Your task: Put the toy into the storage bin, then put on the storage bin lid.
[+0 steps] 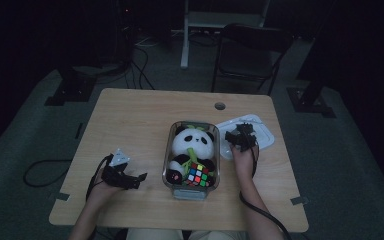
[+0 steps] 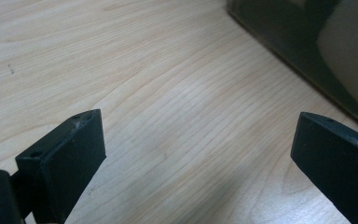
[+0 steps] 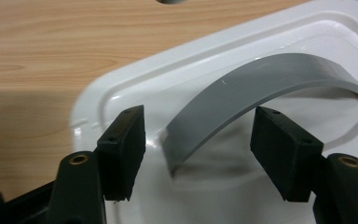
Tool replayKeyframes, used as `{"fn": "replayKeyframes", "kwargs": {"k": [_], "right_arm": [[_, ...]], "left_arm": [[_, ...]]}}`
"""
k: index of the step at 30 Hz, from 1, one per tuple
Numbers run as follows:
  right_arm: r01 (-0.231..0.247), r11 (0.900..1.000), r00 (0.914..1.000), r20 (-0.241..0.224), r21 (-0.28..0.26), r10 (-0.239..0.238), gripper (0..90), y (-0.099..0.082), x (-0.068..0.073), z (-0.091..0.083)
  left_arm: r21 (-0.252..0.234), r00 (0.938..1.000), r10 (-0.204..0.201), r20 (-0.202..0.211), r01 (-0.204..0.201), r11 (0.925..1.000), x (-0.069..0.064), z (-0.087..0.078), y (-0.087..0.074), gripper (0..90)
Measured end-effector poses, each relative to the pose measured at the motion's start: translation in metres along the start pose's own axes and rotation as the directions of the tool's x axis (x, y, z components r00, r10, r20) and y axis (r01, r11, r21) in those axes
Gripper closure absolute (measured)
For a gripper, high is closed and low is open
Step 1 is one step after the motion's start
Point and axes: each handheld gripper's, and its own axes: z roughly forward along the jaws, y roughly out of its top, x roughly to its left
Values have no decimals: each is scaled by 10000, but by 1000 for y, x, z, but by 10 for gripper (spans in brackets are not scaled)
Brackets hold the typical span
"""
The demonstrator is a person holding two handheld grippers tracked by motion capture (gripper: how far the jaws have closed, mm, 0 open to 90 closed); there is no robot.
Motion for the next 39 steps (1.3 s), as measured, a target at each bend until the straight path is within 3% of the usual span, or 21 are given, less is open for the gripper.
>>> {"fn": "replayKeyframes", "kwargs": {"k": [5,11,16,18,28,35,39], "right_arm": [[-176,9998,9995,249,-133,179,395,-4,1,8],[-58,9998,9980,632,-171,69,417,-2,3,11],[-4,10000,9983,575,-81,9,485,1,3,13],[49,10000,9993,382,-48,-47,549,1,3,12],[-371,9993,9993,-40,-2,371,612,1,-9,9],[-329,9994,9988,-355,-128,324,668,1,-27,-4],[-49,10000,9931,-1176,-67,41,676,-6,-39,-15]], "left_arm": [[-2,10000,-63,-28,63,10000,1,0,-2,37],[-25,10000,-94,23,94,10000,0,1,-2,37],[-65,9999,-134,18,135,9999,0,1,-2,37],[-28,9999,-109,-16,109,9999,0,1,-2,37],[-78,9998,-165,94,166,9998,-1,0,-3,37],[-50,9997,-144,179,145,9999,-2,1,-2,37],[-52,9998,-128,144,129,9999,-2,0,-3,37]]}}
